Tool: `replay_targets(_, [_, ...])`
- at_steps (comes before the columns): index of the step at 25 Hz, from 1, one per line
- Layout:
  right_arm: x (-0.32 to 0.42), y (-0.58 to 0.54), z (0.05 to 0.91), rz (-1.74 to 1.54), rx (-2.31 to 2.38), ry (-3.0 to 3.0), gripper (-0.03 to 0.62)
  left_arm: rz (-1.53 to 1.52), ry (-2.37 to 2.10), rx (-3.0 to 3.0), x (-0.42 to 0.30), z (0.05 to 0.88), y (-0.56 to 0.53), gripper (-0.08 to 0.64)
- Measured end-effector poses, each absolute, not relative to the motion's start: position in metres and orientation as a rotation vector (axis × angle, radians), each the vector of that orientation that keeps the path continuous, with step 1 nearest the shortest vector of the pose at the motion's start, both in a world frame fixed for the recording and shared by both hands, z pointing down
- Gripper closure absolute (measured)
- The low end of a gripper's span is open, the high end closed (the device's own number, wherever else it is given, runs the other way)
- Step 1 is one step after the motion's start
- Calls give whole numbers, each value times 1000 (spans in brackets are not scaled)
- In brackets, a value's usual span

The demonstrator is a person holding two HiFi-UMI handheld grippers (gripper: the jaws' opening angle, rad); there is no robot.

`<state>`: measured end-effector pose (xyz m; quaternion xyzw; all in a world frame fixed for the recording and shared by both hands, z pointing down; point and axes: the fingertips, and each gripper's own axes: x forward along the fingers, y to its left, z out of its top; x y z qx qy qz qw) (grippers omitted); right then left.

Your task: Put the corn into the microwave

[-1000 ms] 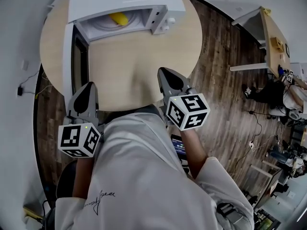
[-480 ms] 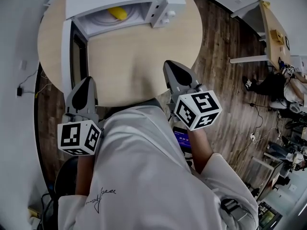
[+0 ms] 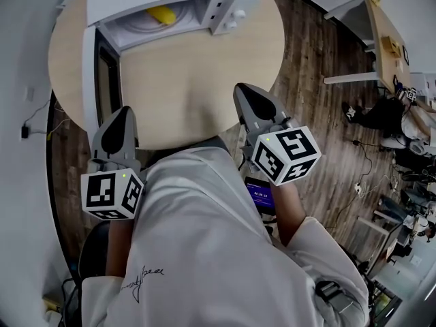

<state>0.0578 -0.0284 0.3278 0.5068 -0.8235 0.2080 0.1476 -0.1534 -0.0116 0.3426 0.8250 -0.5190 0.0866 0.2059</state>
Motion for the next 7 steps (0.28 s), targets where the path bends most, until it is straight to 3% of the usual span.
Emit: replay_targets(7, [61,-31,329,590,1446,-2365,581,246,-1427,2302,-150,346,-13,572])
